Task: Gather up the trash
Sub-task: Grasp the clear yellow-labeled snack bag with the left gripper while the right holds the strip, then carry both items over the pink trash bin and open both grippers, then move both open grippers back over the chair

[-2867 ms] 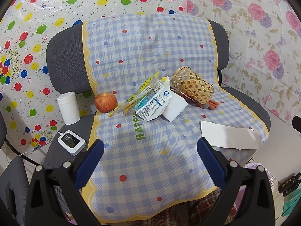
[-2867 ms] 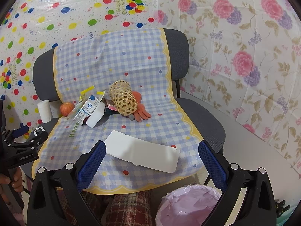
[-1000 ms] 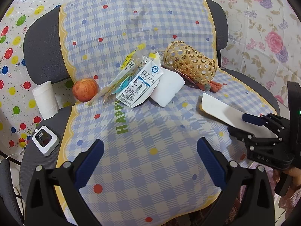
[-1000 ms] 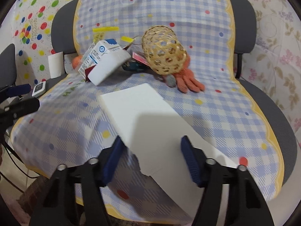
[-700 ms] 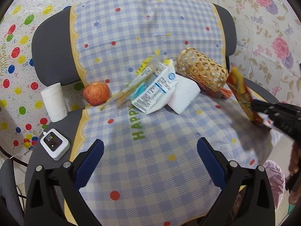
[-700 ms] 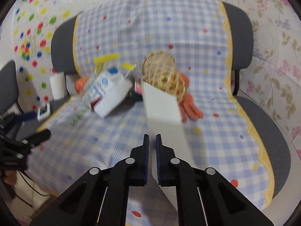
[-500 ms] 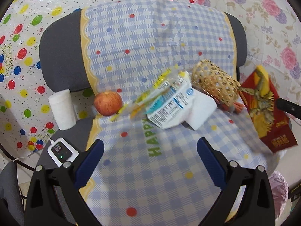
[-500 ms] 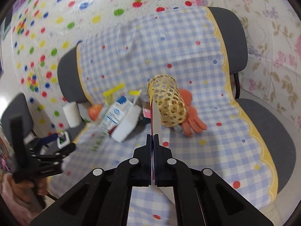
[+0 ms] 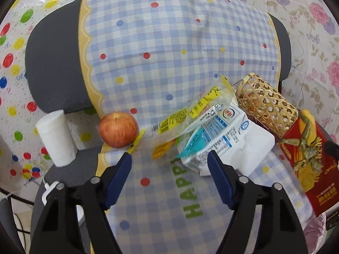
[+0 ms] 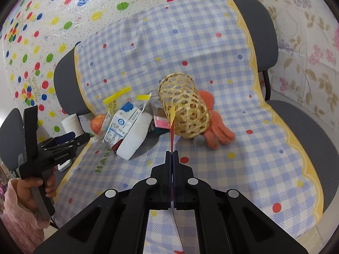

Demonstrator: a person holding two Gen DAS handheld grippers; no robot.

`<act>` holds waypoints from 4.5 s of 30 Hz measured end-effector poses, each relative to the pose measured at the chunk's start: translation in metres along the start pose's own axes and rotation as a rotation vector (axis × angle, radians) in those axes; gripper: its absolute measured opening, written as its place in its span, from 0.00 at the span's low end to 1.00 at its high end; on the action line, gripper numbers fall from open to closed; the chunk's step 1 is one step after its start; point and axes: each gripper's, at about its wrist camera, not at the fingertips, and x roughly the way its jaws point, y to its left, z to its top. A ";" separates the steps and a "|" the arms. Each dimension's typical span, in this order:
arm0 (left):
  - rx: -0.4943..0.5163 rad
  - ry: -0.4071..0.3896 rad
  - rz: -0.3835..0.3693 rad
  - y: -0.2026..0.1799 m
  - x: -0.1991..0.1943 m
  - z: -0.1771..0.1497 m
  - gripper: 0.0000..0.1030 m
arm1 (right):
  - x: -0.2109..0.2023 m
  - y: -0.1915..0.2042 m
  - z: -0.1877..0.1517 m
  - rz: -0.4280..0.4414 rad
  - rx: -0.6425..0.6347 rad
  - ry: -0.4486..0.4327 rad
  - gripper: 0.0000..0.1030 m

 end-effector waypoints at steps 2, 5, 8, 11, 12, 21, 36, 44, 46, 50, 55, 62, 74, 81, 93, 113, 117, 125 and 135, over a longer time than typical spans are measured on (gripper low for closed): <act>0.026 -0.006 -0.003 -0.005 0.006 0.005 0.64 | -0.008 -0.001 0.007 -0.017 0.016 -0.050 0.01; 0.062 -0.018 -0.014 -0.012 0.017 0.013 0.58 | -0.015 -0.004 0.017 -0.031 0.036 -0.102 0.01; 0.089 -0.015 -0.023 -0.019 0.031 0.019 0.53 | -0.013 -0.004 0.021 -0.026 0.045 -0.108 0.01; 0.097 0.006 -0.032 -0.020 0.046 0.023 0.47 | -0.009 -0.002 0.022 -0.017 0.048 -0.096 0.01; 0.097 0.011 -0.040 -0.019 0.050 0.025 0.45 | -0.007 -0.003 0.021 -0.014 0.049 -0.091 0.01; 0.058 -0.046 -0.094 -0.011 0.021 0.028 0.02 | -0.009 -0.001 0.014 -0.015 0.056 -0.077 0.01; 0.021 -0.236 -0.100 -0.003 -0.114 0.015 0.00 | -0.054 0.020 0.005 -0.019 -0.006 -0.128 0.01; 0.013 -0.321 -0.107 -0.006 -0.161 0.023 0.00 | -0.085 0.015 0.001 -0.035 -0.005 -0.161 0.01; 0.025 -0.332 -0.131 -0.013 -0.170 0.023 0.00 | -0.091 0.013 -0.001 -0.038 0.001 -0.167 0.01; 0.055 -0.328 -0.208 -0.033 -0.181 0.017 0.00 | -0.103 0.009 -0.007 -0.047 0.012 -0.172 0.01; 0.074 -0.306 -0.326 -0.055 -0.184 0.003 0.00 | -0.124 0.001 -0.015 -0.083 0.022 -0.176 0.01; 0.121 -0.276 -0.476 -0.095 -0.187 -0.020 0.00 | -0.155 -0.014 -0.041 -0.139 0.061 -0.176 0.01; 0.302 -0.220 -0.738 -0.214 -0.196 -0.082 0.00 | -0.215 -0.056 -0.094 -0.348 0.130 -0.147 0.01; 0.351 -0.193 -0.836 -0.255 -0.196 -0.107 0.00 | -0.236 -0.080 -0.133 -0.437 0.203 -0.109 0.01; 0.408 -0.070 -0.839 -0.303 -0.161 -0.137 0.00 | -0.220 -0.127 -0.171 -0.475 0.354 -0.059 0.01; 0.384 0.026 -0.779 -0.313 -0.128 -0.131 0.42 | -0.217 -0.155 -0.170 -0.470 0.424 -0.075 0.14; 0.354 0.013 -0.734 -0.292 -0.130 -0.123 0.42 | -0.221 -0.146 -0.160 -0.461 0.404 -0.091 0.21; 0.305 -0.025 -0.635 -0.251 -0.138 -0.107 0.44 | -0.215 -0.103 -0.129 -0.469 0.236 -0.118 0.26; 0.169 -0.067 -0.473 -0.169 -0.133 -0.080 0.54 | -0.174 -0.065 -0.080 -0.363 0.145 -0.102 0.34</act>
